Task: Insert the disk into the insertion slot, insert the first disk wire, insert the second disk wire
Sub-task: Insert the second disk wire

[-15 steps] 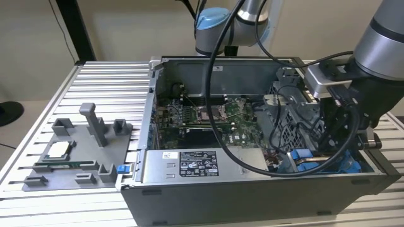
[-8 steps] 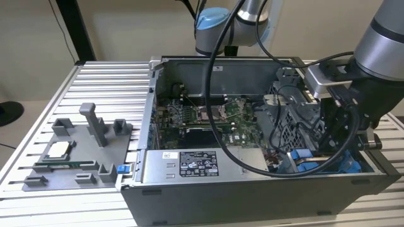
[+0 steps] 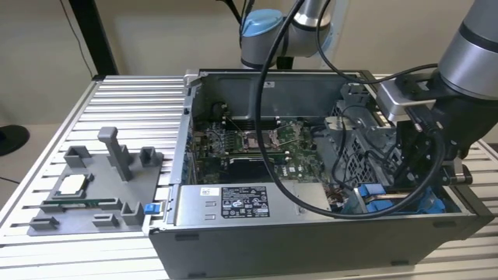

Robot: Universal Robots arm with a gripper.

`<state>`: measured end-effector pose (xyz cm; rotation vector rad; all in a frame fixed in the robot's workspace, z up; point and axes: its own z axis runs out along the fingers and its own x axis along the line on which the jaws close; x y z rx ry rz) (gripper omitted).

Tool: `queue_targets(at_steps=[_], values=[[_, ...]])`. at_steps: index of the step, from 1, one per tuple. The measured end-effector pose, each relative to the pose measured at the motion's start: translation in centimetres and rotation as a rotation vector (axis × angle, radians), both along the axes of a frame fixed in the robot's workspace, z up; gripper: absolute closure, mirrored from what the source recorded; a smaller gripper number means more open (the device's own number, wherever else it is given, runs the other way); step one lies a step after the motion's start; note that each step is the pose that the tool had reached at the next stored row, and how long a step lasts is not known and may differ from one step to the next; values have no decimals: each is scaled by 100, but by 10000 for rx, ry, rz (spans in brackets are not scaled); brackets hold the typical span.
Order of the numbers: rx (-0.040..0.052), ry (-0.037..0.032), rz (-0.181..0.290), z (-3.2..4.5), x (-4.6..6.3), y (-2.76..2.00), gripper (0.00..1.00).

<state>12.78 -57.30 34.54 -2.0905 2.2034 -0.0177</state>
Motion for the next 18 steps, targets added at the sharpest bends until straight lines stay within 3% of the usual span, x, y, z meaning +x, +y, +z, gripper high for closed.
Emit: queue_targets(at_steps=[18], values=[[-2,0,1,-52,3,0,100]])
